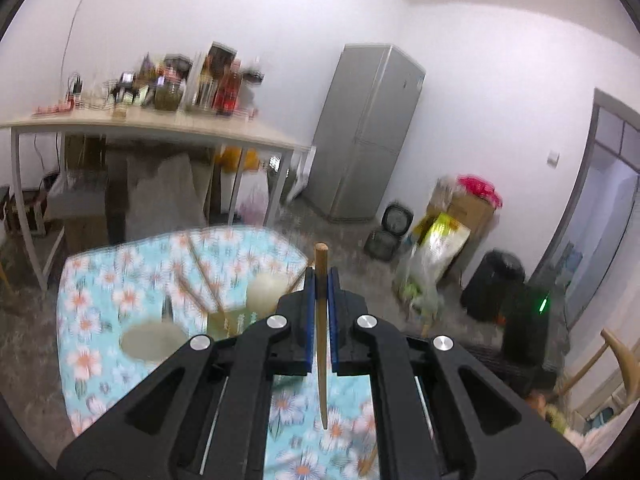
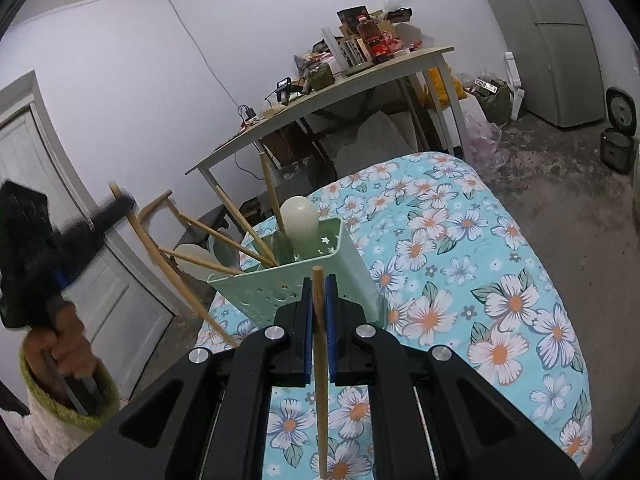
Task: Organize utensils
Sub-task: 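Lift both held chopsticks upright and carry them above the green caddy, then lower the chopstick into the caddy and open the left tool while the right tool holds its chopstick above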
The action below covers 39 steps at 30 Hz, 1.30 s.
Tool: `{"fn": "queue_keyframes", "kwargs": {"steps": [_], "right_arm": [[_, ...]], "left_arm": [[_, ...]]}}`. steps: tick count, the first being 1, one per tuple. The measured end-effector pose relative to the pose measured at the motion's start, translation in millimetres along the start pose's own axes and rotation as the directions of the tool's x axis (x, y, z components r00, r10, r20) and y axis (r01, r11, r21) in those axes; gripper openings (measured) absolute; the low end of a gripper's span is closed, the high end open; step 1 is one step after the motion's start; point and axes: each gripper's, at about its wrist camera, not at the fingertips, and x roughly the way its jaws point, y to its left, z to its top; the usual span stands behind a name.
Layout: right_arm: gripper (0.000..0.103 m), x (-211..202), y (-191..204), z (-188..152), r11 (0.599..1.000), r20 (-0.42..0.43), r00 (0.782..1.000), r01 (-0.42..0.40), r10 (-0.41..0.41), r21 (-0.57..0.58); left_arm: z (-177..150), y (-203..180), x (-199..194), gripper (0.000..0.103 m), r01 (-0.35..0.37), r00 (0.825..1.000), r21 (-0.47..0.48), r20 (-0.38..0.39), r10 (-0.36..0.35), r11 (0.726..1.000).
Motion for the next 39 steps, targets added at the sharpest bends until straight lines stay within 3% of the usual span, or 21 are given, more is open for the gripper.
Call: {"fn": "queue_keyframes", "kwargs": {"steps": [5,9,16,24,27,29,31,39], "right_arm": [[0.006,-0.1,-11.0,-2.0,1.0,-0.004,1.0,0.003,-0.003,0.025],[0.006,0.0,-17.3,-1.8,0.999,-0.005,1.0,0.005,-0.005,0.035],[0.006,3.5,-28.3,-2.4,0.998,-0.017,1.0,0.007,-0.007,0.056],[0.006,8.9,-35.9,-2.8,0.998,-0.03,1.0,0.009,-0.007,0.065],[0.006,9.3,-36.6,-2.3,0.998,-0.03,1.0,0.011,-0.009,0.064],[0.006,9.1,-36.4,-2.2,0.998,-0.029,1.0,0.011,-0.009,0.063],[0.006,7.7,-34.4,-1.6,0.998,-0.025,1.0,0.013,-0.012,0.054],[0.006,-14.6,-15.4,29.0,0.999,0.074,0.997,0.023,-0.021,-0.028]], "left_arm": [[35.6,-13.6,-4.2,0.005,0.001,0.988,0.037,0.152,-0.007,0.999],[49.5,-19.2,9.9,0.005,-0.026,0.981,0.058,0.195,0.014,0.998],[43.1,-12.2,53.6,0.005,-0.071,0.981,0.07,0.186,0.057,0.995],[10.5,8.4,90.8,0.005,-0.07,0.992,0.03,0.105,0.067,0.997],[2.4,17.3,93.6,0.009,-0.06,0.995,-0.002,0.078,0.06,0.998],[-0.5,19.1,89.4,0.02,-0.059,0.995,-0.011,0.077,0.06,0.998],[-0.9,19.1,83.3,0.024,-0.061,0.994,-0.007,0.087,0.061,0.998],[-10.8,19.2,47.4,0.032,-0.053,0.994,-0.003,0.1,0.054,0.999]]}}
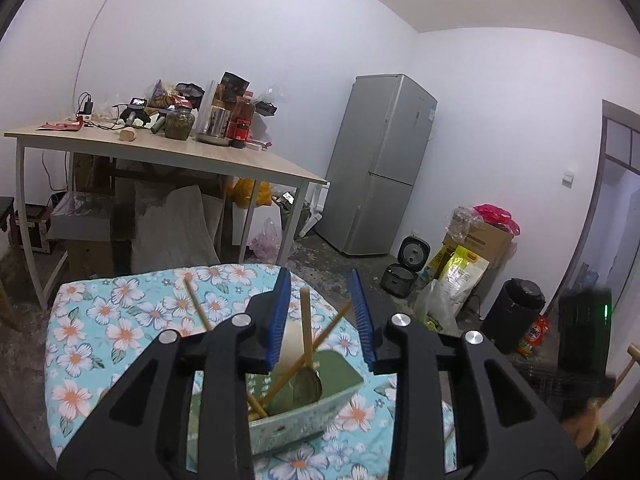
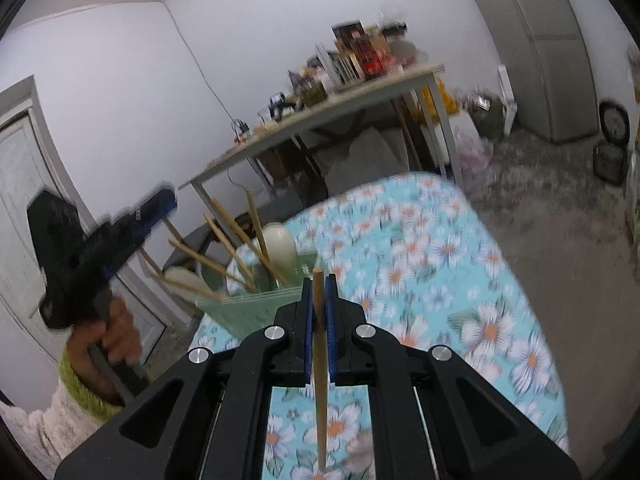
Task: Organize utensils
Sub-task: 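Lower the chopstick into the caddy and open the left tool while the right tool holds its chopstick above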
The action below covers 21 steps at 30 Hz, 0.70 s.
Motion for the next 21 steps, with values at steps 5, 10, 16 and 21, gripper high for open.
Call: {"fn": "queue_keyframes", "kwargs": {"steps": [5,10,16,21], "right_arm": [[0.006,-20.9,24.0,43.8,0.995,0.123,0.992,-0.003,0.015,-0.097],[0.006,-42.2,49.4,79.6,0.983,0.231,0.972,-0.005,0.048,-0.183],[0.006,-44.6,70.1,110.3,0.971,0.303,0.951,0.012,0.063,-0.24],[0.006,-24.3,79.4,123.2,0.963,0.309,0.948,0.008,0.078,-0.268]], "left_arm": [[-21.4,1.1,-28.3,0.037,0.0,0.999,0.003,-0.036,0.0,1.0],[-53.2,9.2,-48.8,0.043,-0.013,0.994,-0.013,-0.106,0.012,1.0],[-96.9,18.6,-57.0,0.049,-0.024,0.976,-0.054,-0.217,0.011,0.998],[-121.0,22.2,-60.8,0.056,-0.038,0.967,-0.06,-0.255,0.022,0.997]]}}
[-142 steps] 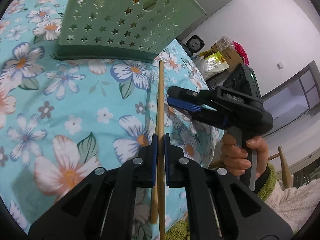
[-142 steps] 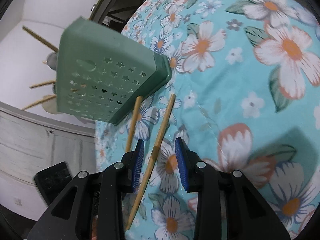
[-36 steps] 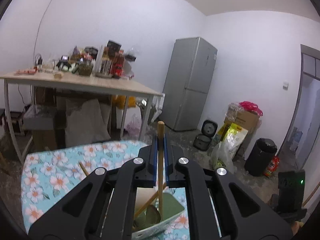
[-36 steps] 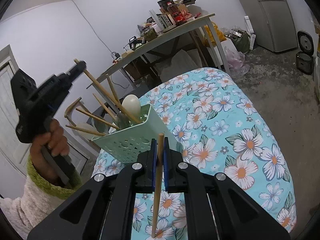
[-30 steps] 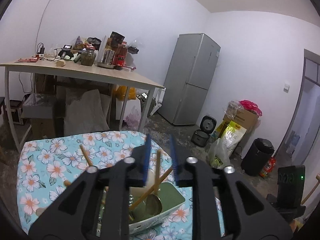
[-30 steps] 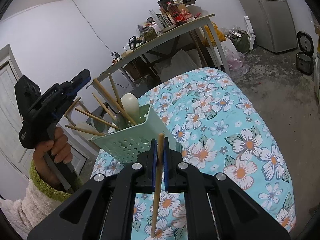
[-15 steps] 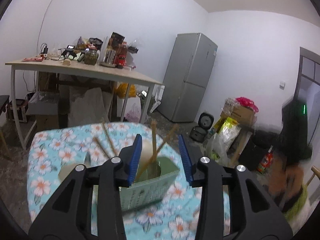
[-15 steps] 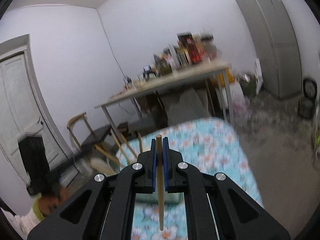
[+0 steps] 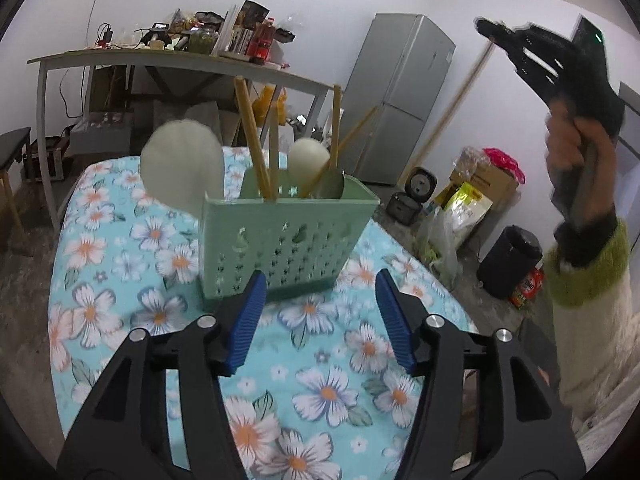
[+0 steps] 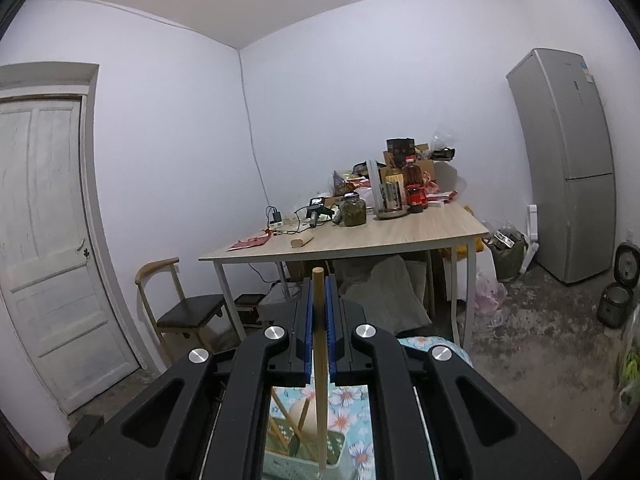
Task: Organize utensils
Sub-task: 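Lower the chopstick into the caddy and open the left tool while the right tool holds its chopstick above, then lower the held chopstick into the caddy and open the right tool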
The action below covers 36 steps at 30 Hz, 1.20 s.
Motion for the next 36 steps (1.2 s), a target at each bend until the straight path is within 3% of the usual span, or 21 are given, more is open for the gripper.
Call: {"fn": "queue_keyframes", "kwargs": {"steps": [7,12,18,20,21,22,26,32,36], "right_arm": [[0.006,37.7,3.3,-12.4,1.0,-0.022,1.0,-0.003,0.003,-0.007],[0.006,63.7,4.3,-41.8,1.0,-0.044,0.999,-0.002,0.001,-0.026],[0.008,84.0,-1.5,-86.8,0.999,-0.18,0.983,0.021,-0.027,-0.035],[0.023,79.2,-4.7,-91.5,1.0,-0.194,0.981,0.012,-0.013,-0.009],[0.038,73.0,-6.0,-92.6,1.0,-0.189,0.982,0.006,-0.004,0.01],[0.042,66.1,-7.1,-92.7,1.0,-0.181,0.983,-0.006,0.011,0.027],[0.046,36.8,-6.4,-93.1,0.997,-0.172,0.985,-0.022,0.034,0.072],[0.056,-11.5,3.9,-110.1,0.991,-0.206,0.976,-0.042,0.067,0.124],[0.066,-31.0,16.7,-134.8,0.996,-0.282,0.959,0.01,0.017,0.094]], "left_arm": [[-4.6,-4.2,-1.6,0.065,-0.017,1.0,0.027,0.01,0.017,0.999],[-6.3,-3.5,0.2,0.069,-0.021,1.0,0.028,0.009,0.021,0.999],[-6.1,-1.5,4.6,0.07,-0.02,1.0,0.016,-0.001,0.02,1.0],[-6.1,-1.5,5.0,0.072,-0.02,1.0,0.015,-0.001,0.02,1.0],[-5.7,-1.6,5.0,0.073,-0.02,1.0,0.011,-0.002,0.02,1.0],[-5.4,-1.8,5.0,0.073,-0.02,1.0,0.008,-0.002,0.02,1.0],[-3.4,-4.3,1.5,0.079,-0.03,1.0,-0.009,0.002,0.03,0.999],[3.6,-10.2,-9.3,0.089,-0.13,0.991,-0.057,0.017,0.131,0.99],[4.4,-14.6,-18.1,0.095,-0.297,0.954,-0.099,0.012,0.299,0.95]]}}
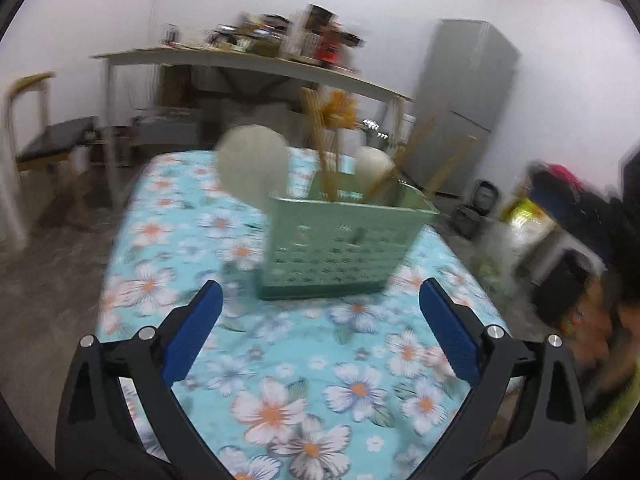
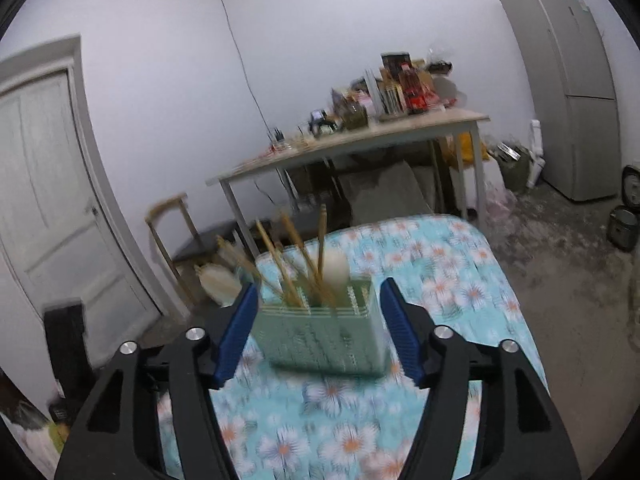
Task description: Organize utensils
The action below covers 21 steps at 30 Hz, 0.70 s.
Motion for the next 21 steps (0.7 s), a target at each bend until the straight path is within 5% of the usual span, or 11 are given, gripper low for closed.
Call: {"fn": "queue_keyframes", "kwargs": {"steps": [4,10,21], "right_arm": [[0.072,-0.7,4.6,-29.9,0.996,-0.082,0.993,0.085,-0.086,-0.015],[0.084,-0.9,14.5,-59.5,0.984,-0.142,0.975,0.161,-0.171,-0.076],[0.096,2.9,23.6,-57.8,0.965,-0.133,0.961,0.228,-0.244,-0.129]], "left_arm": [[-2.4,-2.5,-7.7,0.095,-0.127,0.992,0.008,0.02,0.127,0.992],[-6.4,-13.3,-10.9,0.095,-0.356,0.934,0.097,0.019,0.356,0.929],[-5.9,-23.5,-14.2,0.095,-0.443,0.897,0.086,0.028,0.442,0.893]]}}
